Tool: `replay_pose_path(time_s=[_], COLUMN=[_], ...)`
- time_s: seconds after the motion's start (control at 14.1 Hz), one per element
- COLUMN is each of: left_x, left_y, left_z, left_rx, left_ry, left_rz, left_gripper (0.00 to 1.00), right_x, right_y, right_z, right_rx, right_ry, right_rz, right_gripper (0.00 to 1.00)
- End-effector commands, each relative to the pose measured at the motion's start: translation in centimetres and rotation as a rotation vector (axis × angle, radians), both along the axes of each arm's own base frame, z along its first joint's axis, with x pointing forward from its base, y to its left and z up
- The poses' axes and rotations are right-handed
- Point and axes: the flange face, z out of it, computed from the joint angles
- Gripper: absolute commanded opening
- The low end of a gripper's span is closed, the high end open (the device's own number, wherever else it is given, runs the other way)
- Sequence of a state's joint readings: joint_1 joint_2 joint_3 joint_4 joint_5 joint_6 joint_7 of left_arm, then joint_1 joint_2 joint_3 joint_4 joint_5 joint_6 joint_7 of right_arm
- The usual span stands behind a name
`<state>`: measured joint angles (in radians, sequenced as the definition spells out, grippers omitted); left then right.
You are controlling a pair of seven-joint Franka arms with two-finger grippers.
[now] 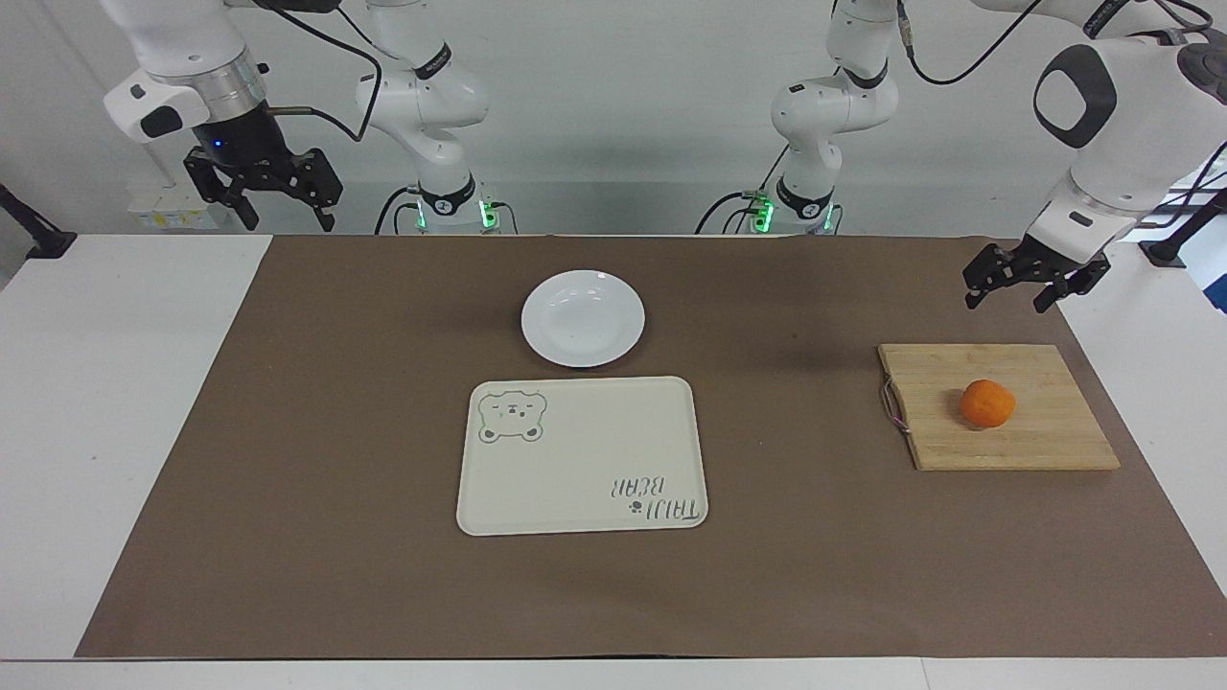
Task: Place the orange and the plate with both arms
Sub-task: 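Lower the left gripper onto the orange on the wooden board, then close the left gripper around the orange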
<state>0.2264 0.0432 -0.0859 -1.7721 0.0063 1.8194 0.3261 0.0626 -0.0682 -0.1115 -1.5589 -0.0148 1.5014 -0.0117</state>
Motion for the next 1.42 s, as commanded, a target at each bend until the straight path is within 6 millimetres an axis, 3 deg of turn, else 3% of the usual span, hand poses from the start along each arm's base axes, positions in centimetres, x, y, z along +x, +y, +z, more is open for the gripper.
replay_pose_path(time_s=[0.0, 0.28, 0.5, 0.92, 1.06, 1.34], left_x=[0.9, 2.4, 2.4, 2.2, 2.0, 1.6], left_y=[2.0, 3.5, 4.1, 4.0, 4.9, 4.8], left_z=[-2.5, -6.5, -9.6, -13.3, -15.4, -17.4], left_rx=[-0.017, -0.026, -0.025, -0.030, -0.032, -0.027], left_ry=[-0.016, -0.005, -0.021, -0.019, -0.017, -0.035], left_rz=[-0.033, -0.030, -0.047, -0.059, -0.066, -0.071], left_gripper=[1.00, 1.00, 1.00, 1.00, 1.00, 1.00], right_x=[-0.4, -0.4, -0.4, -0.5, -0.4, -0.4], right_y=[0.0, 0.0, 0.0, -0.1, 0.0, 0.0], right_z=[0.0, 0.0, 0.0, 0.1, 0.0, 0.0], right_rx=[-0.007, -0.007, -0.007, -0.007, -0.007, -0.007], right_ry=[0.004, 0.004, 0.004, 0.002, 0.004, 0.004], right_rz=[0.020, 0.021, 0.020, 0.020, 0.020, 0.021], right_gripper=[1.00, 1.00, 1.00, 1.00, 1.00, 1.00])
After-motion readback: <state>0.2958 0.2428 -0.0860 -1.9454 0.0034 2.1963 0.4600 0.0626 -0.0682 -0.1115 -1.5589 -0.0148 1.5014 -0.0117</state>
